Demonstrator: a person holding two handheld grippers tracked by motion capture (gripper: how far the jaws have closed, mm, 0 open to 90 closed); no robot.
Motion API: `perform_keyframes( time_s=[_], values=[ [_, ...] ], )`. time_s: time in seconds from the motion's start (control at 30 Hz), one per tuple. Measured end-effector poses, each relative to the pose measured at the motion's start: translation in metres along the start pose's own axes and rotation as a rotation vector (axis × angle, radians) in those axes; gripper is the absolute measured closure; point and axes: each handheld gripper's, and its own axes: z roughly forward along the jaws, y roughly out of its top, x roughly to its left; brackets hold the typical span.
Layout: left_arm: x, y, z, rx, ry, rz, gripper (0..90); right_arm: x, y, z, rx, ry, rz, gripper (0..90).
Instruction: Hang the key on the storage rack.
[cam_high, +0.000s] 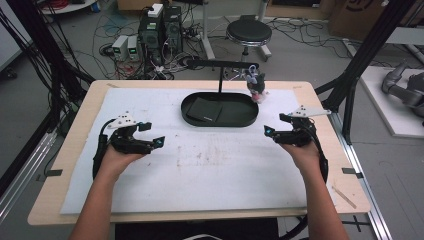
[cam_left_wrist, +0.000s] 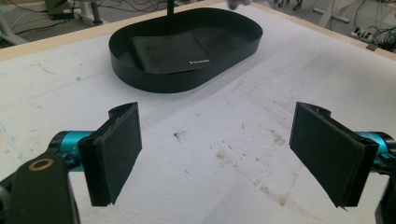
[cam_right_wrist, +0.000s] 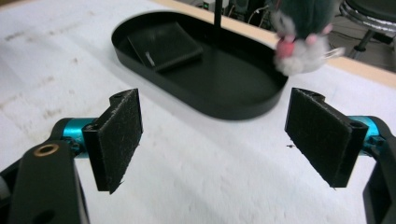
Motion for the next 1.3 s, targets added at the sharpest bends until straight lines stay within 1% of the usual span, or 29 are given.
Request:
perform_keyframes(
  time_s=[0.03, 0.1, 0.13, 0.17, 0.27, 0.3, 0.37, 0.4, 0.57, 0.7, 0.87, 0.97, 1.07, 1.23, 1.3],
  values=[
    [0.000, 0.000, 0.000, -0.002, 0.001, 0.000, 16.9, 0.000, -0.006, -0.001, 0.007, -0.003, 0.006, 19.6],
    [0.001, 0.000, 0.000, -0.004, 0.005, -0.001, 16.9, -0.003, -0.016, -0.003, 0.021, -0.009, -0.007, 19.6],
    [0.001, 0.000, 0.000, -0.005, 0.007, -0.001, 16.9, -0.004, -0.021, -0.004, 0.027, -0.014, 0.001, 19.6],
    [0.002, -0.001, 0.000, -0.007, 0.007, 0.000, 16.9, -0.005, -0.026, -0.006, 0.026, -0.006, 0.009, 19.6],
    [0.002, -0.001, 0.002, -0.010, 0.010, 0.000, 16.8, -0.004, -0.030, -0.010, 0.011, 0.012, 0.006, 19.6],
    [0.002, -0.001, 0.003, -0.011, 0.012, -0.005, 16.7, -0.004, -0.031, -0.010, 0.005, 0.015, -0.002, 19.6],
    [0.002, -0.002, 0.004, -0.005, 0.012, -0.001, 16.7, 0.000, -0.032, -0.010, -0.008, 0.028, -0.006, 19.6],
    [0.002, -0.003, 0.004, -0.010, 0.013, -0.006, 16.6, 0.000, -0.032, -0.009, -0.008, 0.034, -0.009, 19.6],
    [0.004, -0.005, 0.005, -0.004, 0.023, -0.009, 16.6, 0.002, -0.033, -0.003, 0.006, 0.052, -0.003, 19.6],
    [0.003, -0.005, 0.007, -0.003, 0.017, -0.007, 16.6, 0.002, -0.033, -0.001, 0.006, 0.053, -0.010, 19.6],
    [0.002, -0.005, 0.008, -0.005, 0.003, -0.007, 16.6, 0.003, -0.034, 0.000, 0.014, 0.049, 0.006, 19.6],
    [0.001, -0.005, 0.009, -0.003, -0.004, -0.004, 16.6, 0.003, -0.034, 0.000, 0.008, 0.046, 0.004, 19.6],
    [0.001, -0.005, 0.008, -0.003, -0.002, 0.001, 16.6, 0.003, -0.034, -0.001, 0.005, 0.044, 0.013, 19.6],
    [0.001, -0.005, 0.008, 0.001, 0.002, -0.005, 16.6, 0.000, -0.035, 0.000, 0.005, 0.044, 0.021, 19.6],
    [0.001, -0.005, 0.009, 0.006, 0.003, -0.003, 16.6, -0.001, -0.035, 0.000, 0.004, 0.045, 0.017, 19.6]
  ],
)
